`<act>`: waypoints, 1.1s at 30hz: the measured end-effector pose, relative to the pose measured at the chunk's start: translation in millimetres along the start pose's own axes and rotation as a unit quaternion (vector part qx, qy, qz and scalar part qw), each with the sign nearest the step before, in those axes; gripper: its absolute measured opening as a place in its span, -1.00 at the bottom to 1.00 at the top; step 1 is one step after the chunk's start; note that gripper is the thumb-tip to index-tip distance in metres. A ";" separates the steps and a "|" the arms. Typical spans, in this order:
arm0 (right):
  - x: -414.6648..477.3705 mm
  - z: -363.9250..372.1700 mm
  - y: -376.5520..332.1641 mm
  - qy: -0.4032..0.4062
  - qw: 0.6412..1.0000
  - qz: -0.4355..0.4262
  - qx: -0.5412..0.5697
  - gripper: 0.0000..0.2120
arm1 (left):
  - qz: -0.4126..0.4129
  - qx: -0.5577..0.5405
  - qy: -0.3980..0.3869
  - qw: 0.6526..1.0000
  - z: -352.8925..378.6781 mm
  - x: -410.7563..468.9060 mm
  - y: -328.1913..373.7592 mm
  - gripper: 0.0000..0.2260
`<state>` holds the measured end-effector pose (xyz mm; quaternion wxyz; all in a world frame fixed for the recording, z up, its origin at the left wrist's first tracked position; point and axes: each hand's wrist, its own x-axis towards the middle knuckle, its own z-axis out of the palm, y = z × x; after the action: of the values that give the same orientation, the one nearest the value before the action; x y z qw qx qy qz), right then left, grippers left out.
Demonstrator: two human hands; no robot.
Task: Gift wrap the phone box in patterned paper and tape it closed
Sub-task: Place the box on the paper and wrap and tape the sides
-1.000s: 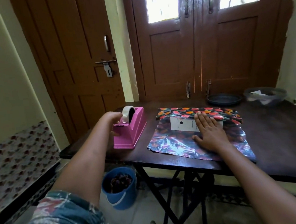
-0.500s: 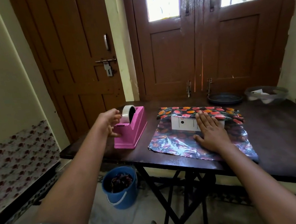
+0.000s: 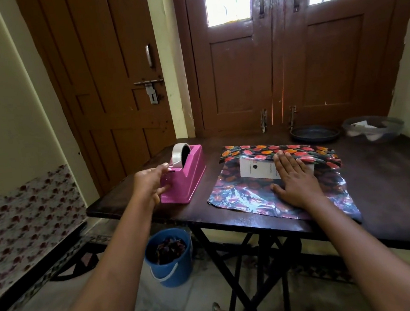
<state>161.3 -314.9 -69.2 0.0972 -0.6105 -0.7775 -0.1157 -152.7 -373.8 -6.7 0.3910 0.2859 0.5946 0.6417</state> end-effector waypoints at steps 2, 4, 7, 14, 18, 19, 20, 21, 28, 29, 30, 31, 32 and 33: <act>-0.2 -0.9 0.1 -0.001 1.000 0.000 -0.002 -0.27 | 0.004 0.023 0.015 1.000 -0.8 -2.6 -4.7 -0.87; -0.3 -0.5 -0.1 -0.002 1.000 0.001 -0.003 -0.27 | 0.005 0.050 0.026 0.998 -2.8 -4.1 -10.9 -0.84; 0.3 -0.1 0.1 -0.001 1.000 0.001 -0.004 -0.27 | 0.004 0.055 0.020 0.998 -5.9 -6.6 -16.9 -0.87; -0.2 1.2 0.5 0.007 1.000 0.000 0.001 -0.27 | 0.019 0.082 0.003 0.996 -10.0 -4.7 -21.7 -0.86; -0.5 1.0 0.7 0.004 1.000 -0.001 0.001 -0.27 | 0.050 0.130 0.015 0.990 -11.7 -0.7 -25.7 -0.87; -0.4 1.1 0.6 0.005 1.000 0.000 -0.001 -0.27 | 0.062 0.144 0.019 0.987 -11.9 0.5 -25.6 -0.86; -0.4 1.0 0.3 0.005 1.000 0.000 -0.002 -0.26 | 0.074 0.159 0.024 0.984 -11.9 1.6 -25.4 -0.86; -0.6 1.3 0.4 0.005 1.000 0.000 -0.002 -0.26 | 0.086 0.176 0.031 0.980 -12.2 2.1 -25.5 -0.85; 0.0 1.0 0.6 0.003 1.000 0.001 -0.007 -0.27 | 0.142 0.393 0.064 0.906 -16.7 -3.4 -18.5 -0.85; 0.0 0.9 0.1 0.002 1.000 0.001 -0.009 -0.27 | 0.136 0.401 0.065 0.904 -20.8 -4.9 -18.8 -0.85; 0.1 1.3 -0.3 0.001 1.000 0.000 -0.011 -0.26 | 0.128 0.389 0.064 0.910 -25.3 -6.2 -20.6 -0.85; 0.3 1.4 -0.2 0.002 1.000 0.000 -0.010 -0.26 | 0.122 0.360 0.058 0.923 -28.7 -8.6 -21.7 -0.86; 0.1 1.5 -0.6 0.003 1.000 0.001 -0.006 -0.26 | 0.117 0.319 0.042 0.940 -30.1 -11.2 -21.9 -0.87; -0.1 1.0 -0.5 0.004 1.000 0.001 -0.005 -0.26 | 0.113 0.269 0.020 0.956 -28.3 -15.6 -20.5 -0.88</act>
<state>160.8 -314.8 -70.3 0.0971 -0.6110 -0.7762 -0.1214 -164.6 -402.5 -29.1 0.2126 0.4334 0.7166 0.5035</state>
